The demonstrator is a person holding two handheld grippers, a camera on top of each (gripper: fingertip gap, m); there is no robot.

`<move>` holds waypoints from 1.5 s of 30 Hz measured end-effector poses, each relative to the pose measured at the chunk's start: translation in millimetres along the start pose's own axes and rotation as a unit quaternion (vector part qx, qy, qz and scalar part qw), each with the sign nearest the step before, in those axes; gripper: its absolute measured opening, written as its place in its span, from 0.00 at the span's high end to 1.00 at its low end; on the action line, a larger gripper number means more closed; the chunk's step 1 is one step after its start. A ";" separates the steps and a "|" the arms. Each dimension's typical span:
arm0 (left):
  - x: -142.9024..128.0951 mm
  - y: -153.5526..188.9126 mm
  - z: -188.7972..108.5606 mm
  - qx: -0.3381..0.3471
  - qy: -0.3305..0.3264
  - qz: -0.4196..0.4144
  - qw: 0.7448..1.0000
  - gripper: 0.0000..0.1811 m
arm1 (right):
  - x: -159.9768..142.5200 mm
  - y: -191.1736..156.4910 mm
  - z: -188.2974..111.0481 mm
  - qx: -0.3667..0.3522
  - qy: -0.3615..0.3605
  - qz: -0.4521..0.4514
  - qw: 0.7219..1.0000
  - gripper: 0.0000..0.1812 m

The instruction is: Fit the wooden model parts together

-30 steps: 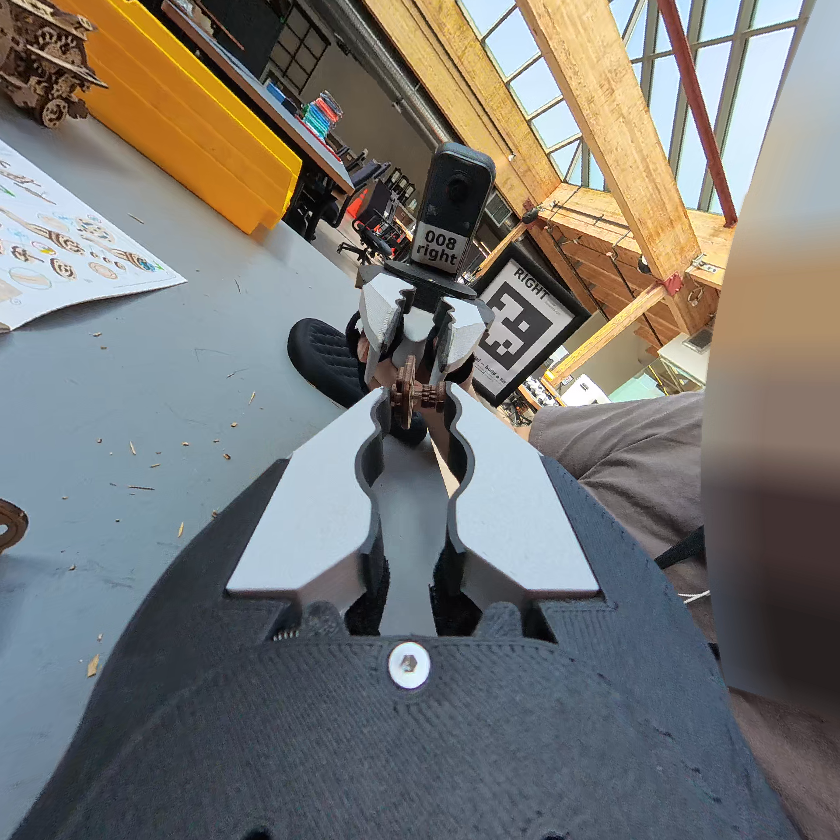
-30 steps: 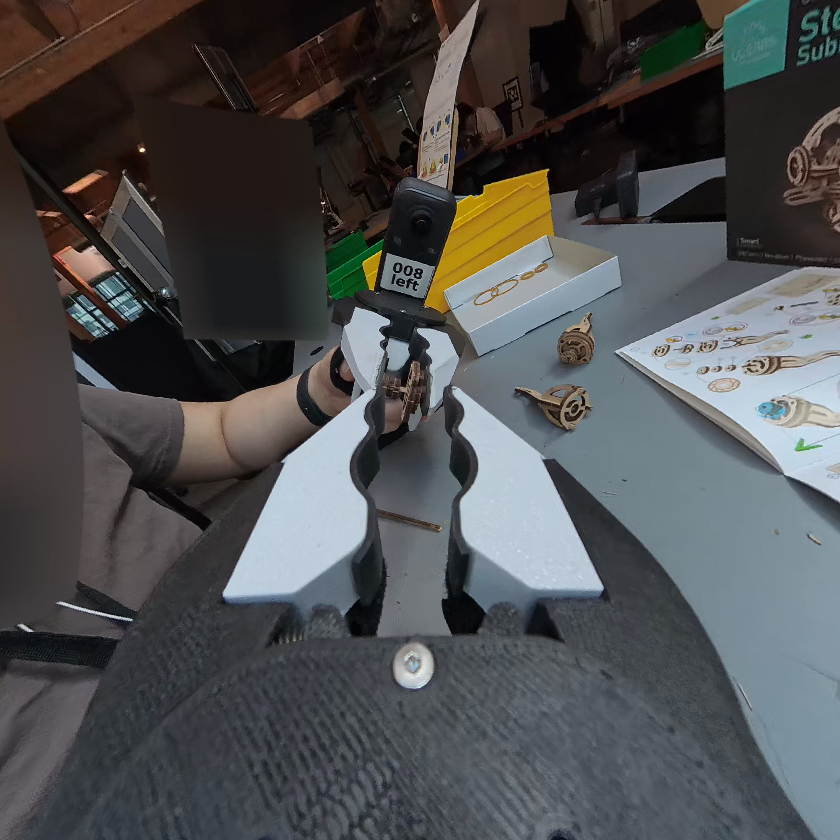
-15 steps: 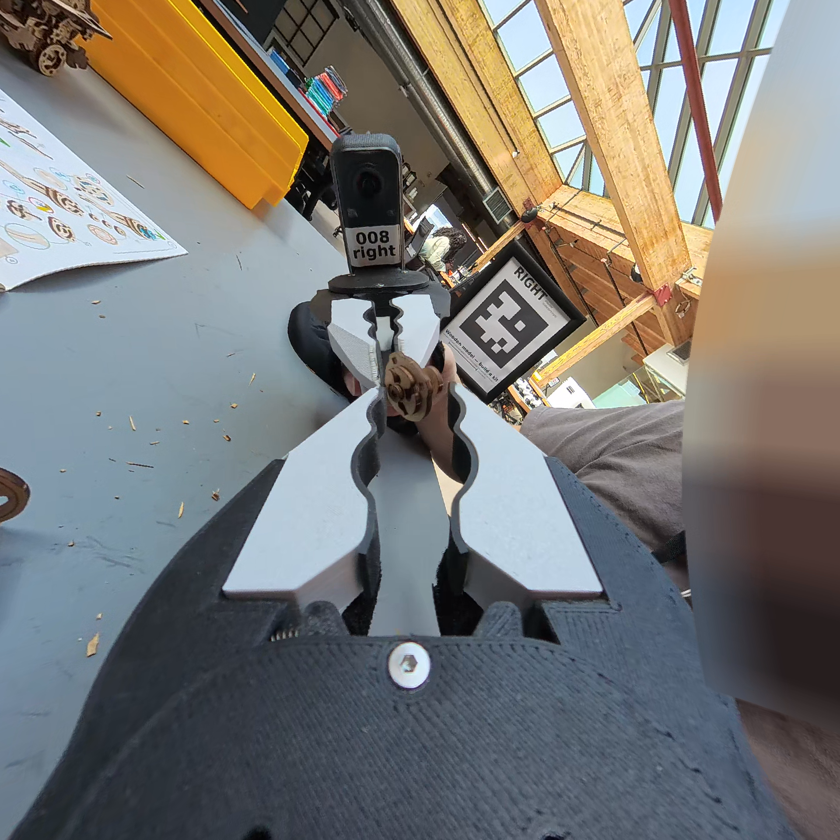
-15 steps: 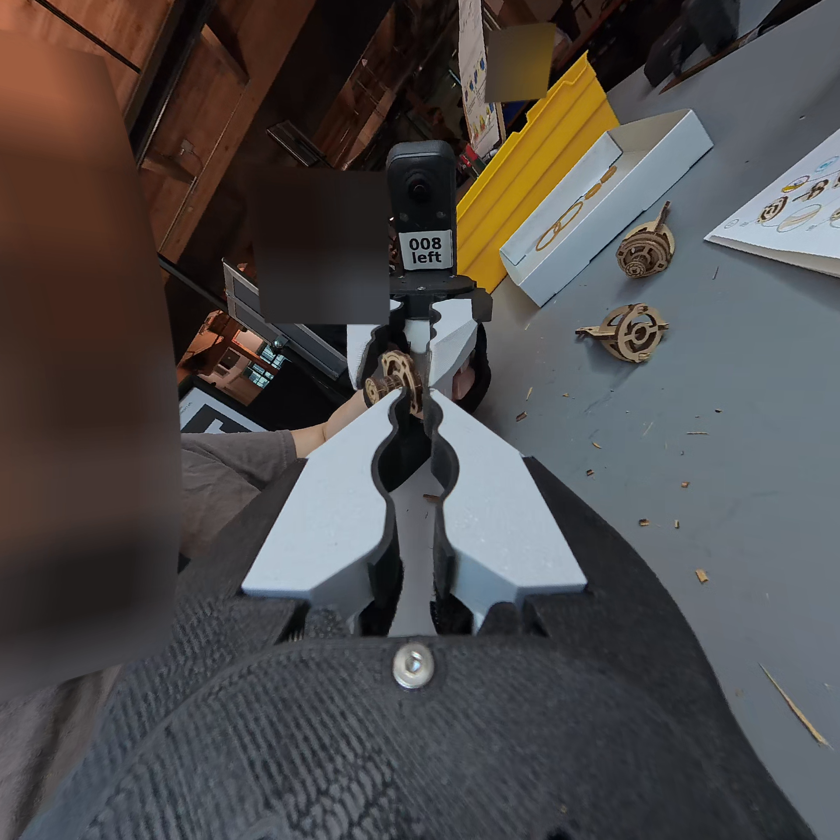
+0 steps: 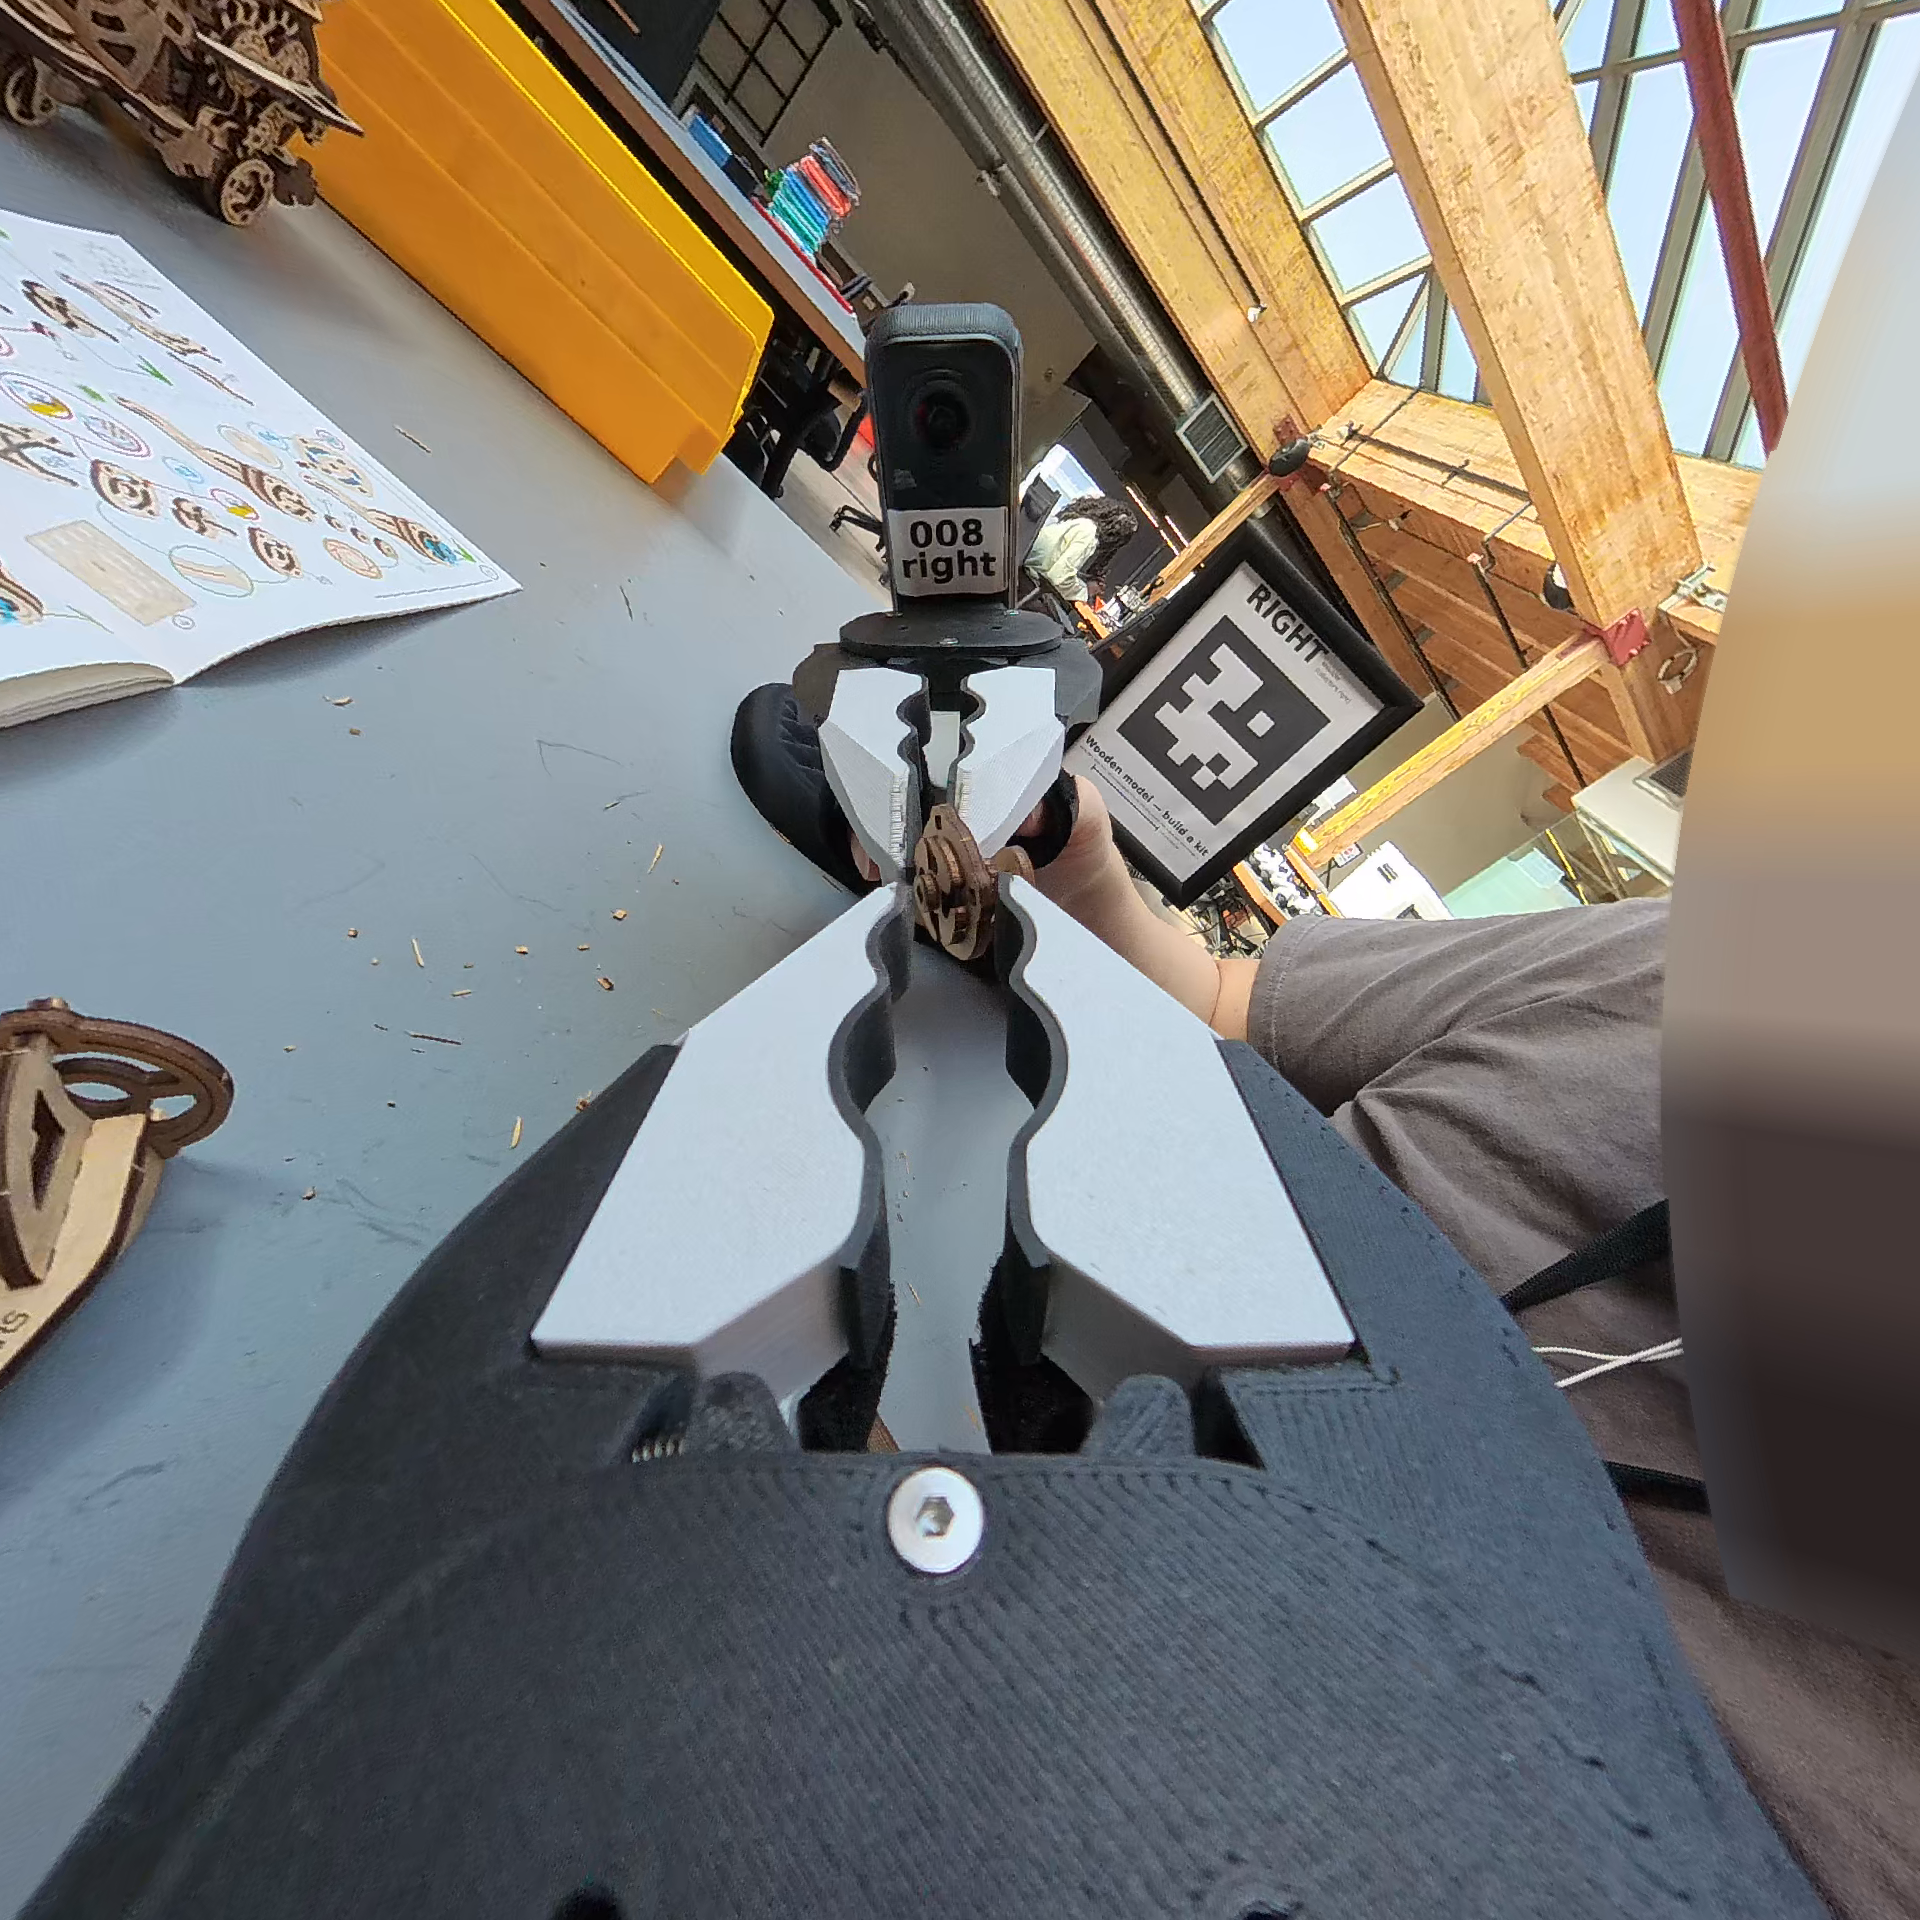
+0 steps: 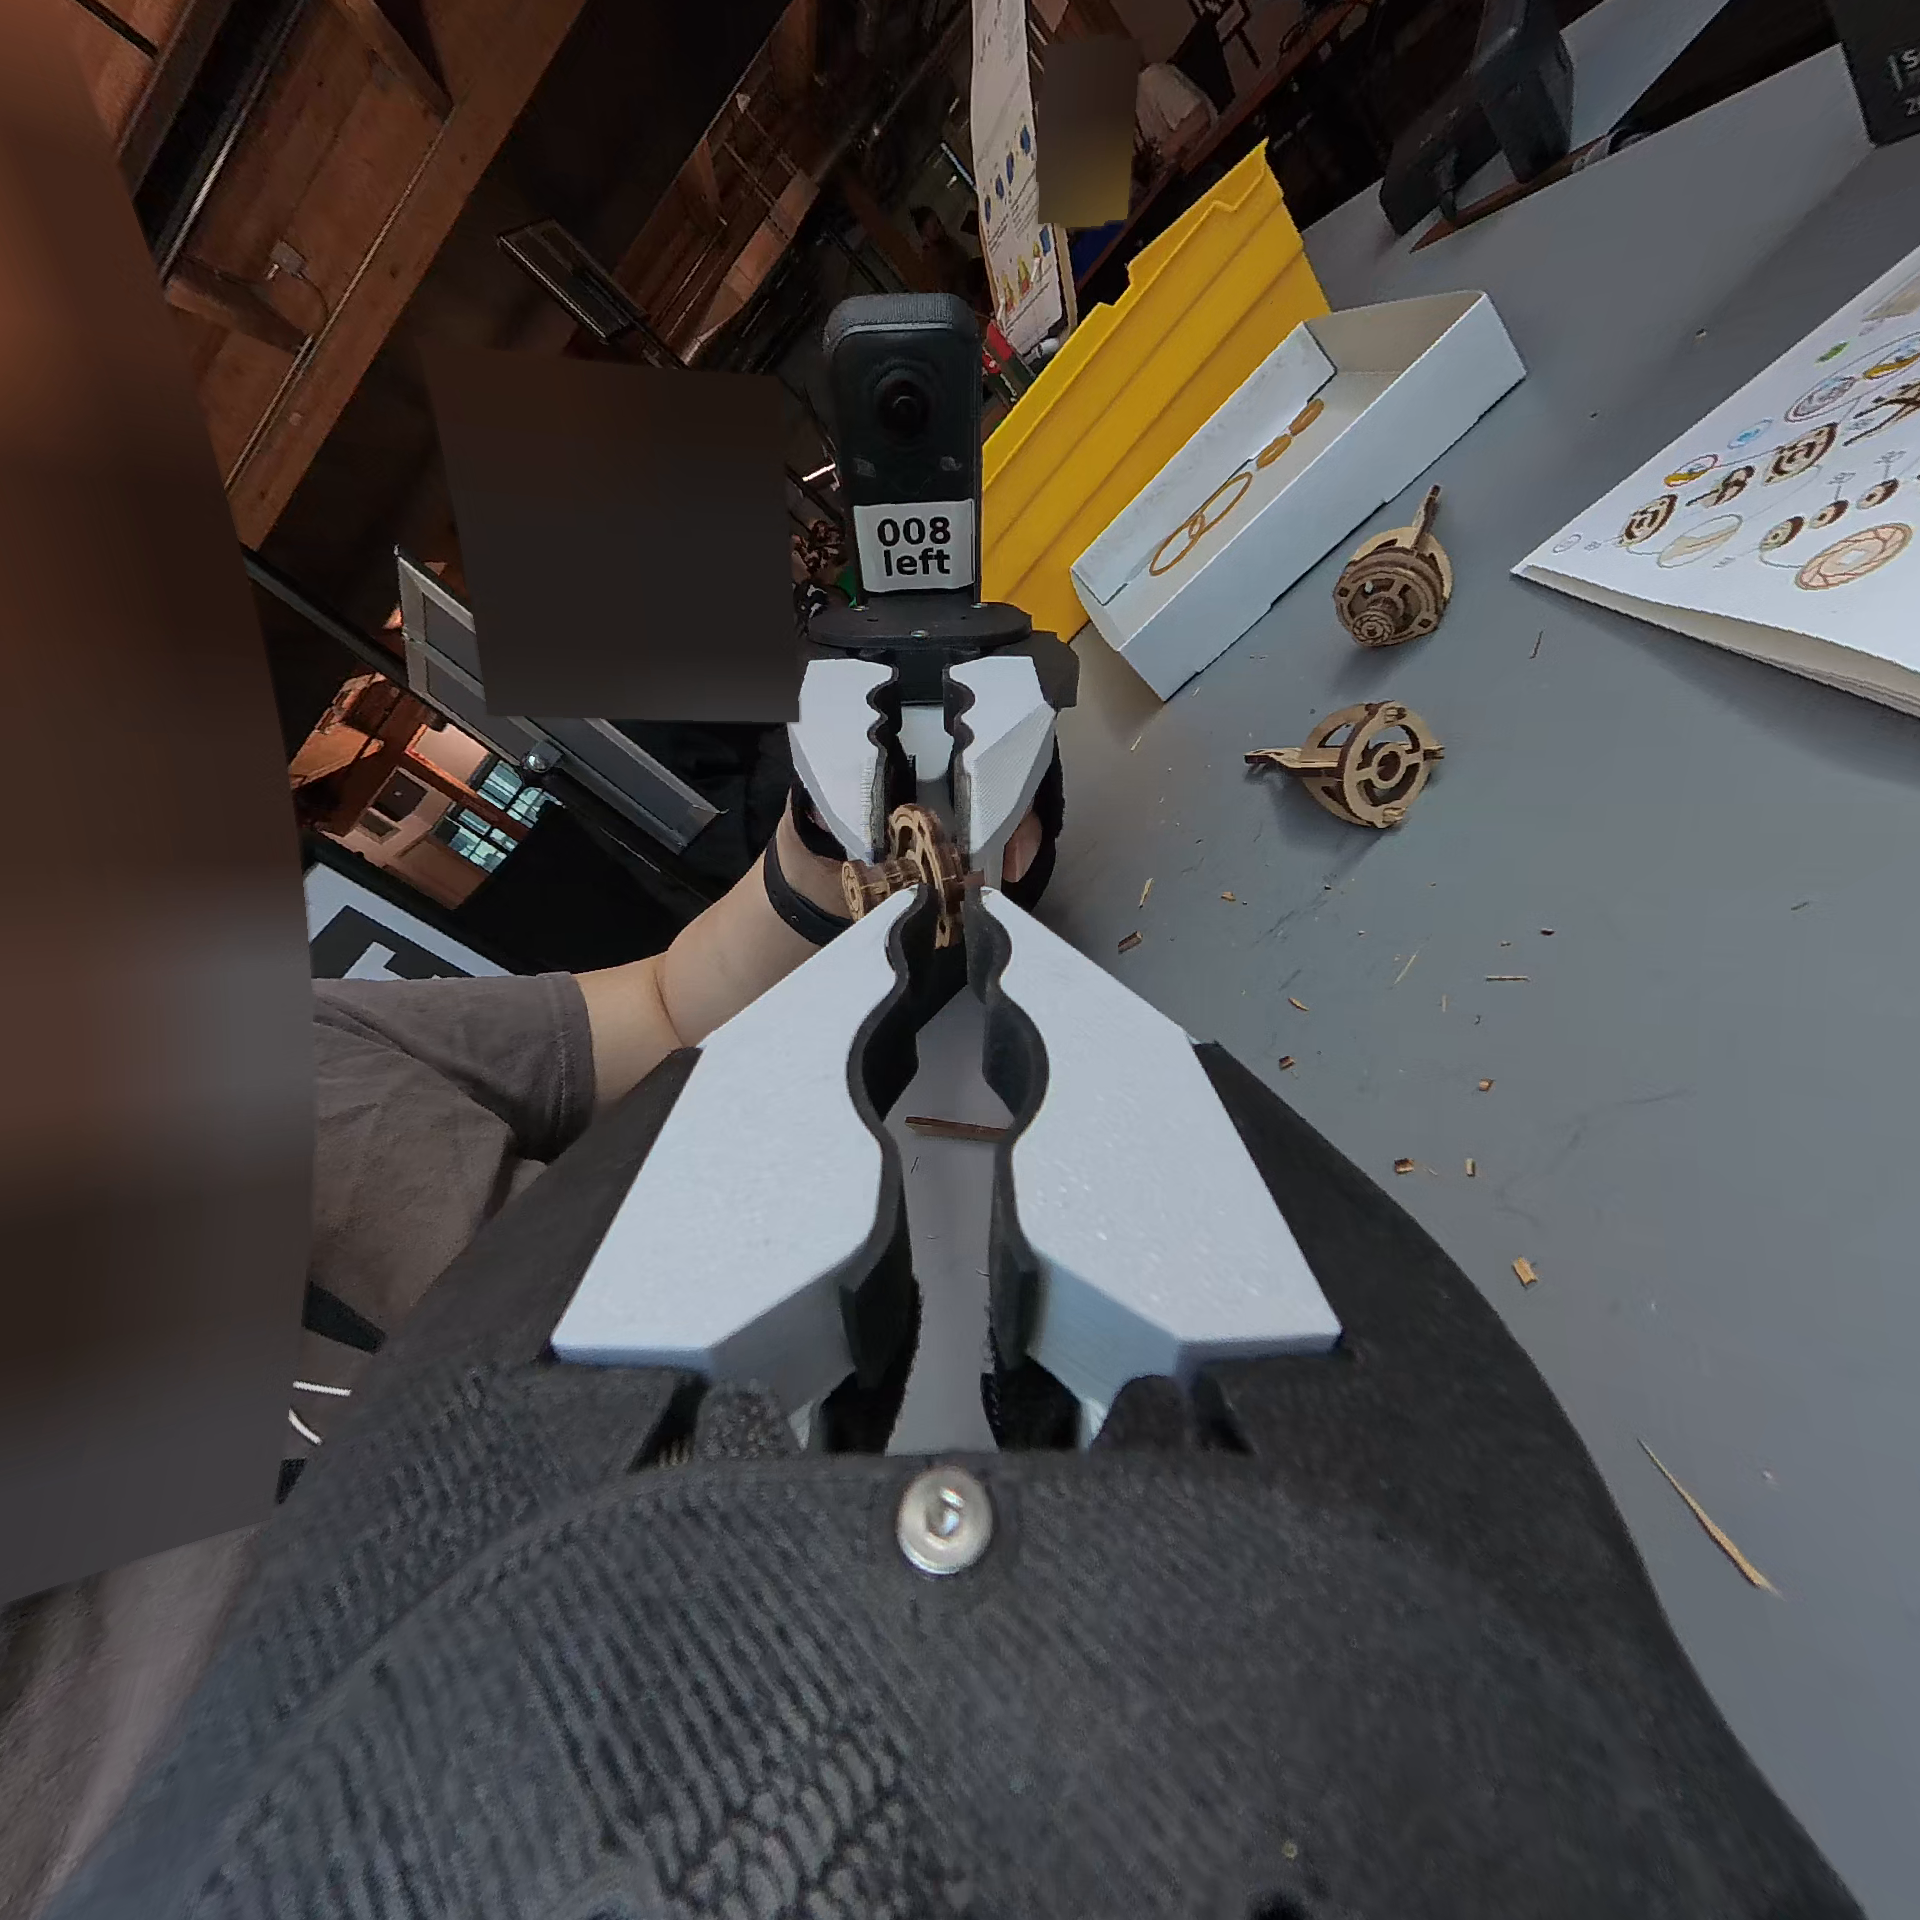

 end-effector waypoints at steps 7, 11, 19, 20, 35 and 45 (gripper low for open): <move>5.5 0.5 -4.8 -0.025 0.037 -0.035 0.998 0.98 | 4.1 -6.9 -1.8 0.013 0.009 -0.020 1.000 0.92; 6.5 -1.0 -6.8 -0.017 0.039 -0.028 0.999 0.99 | 8.6 -8.4 -3.1 0.017 0.023 -0.028 0.999 0.81; 8.7 8.1 -2.5 0.002 0.026 0.055 0.998 0.99 | 6.0 -15.5 7.6 -0.004 -0.041 -0.103 0.994 0.72; 9.6 10.3 -2.1 0.006 0.024 0.075 0.997 0.99 | 5.6 -15.8 9.4 -0.012 -0.050 -0.117 0.992 0.71; 0.6 25.9 14.4 0.072 -0.040 0.255 0.963 0.99 | -18.0 -21.5 47.3 -0.100 -0.177 -0.301 0.932 0.65; -5.2 31.8 19.2 0.099 -0.081 0.343 0.930 0.98 | -30.9 -16.5 57.7 -0.144 -0.233 -0.372 0.887 0.66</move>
Point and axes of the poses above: each gripper's, where its closed fingertips meet, z out along the fingers, x out of its top, y = z × x across the jaws, the point moved 5 cm from there along -z, back along the fingers, and after that the axes turned 9 degrees about -x, right-handed, at the moved point
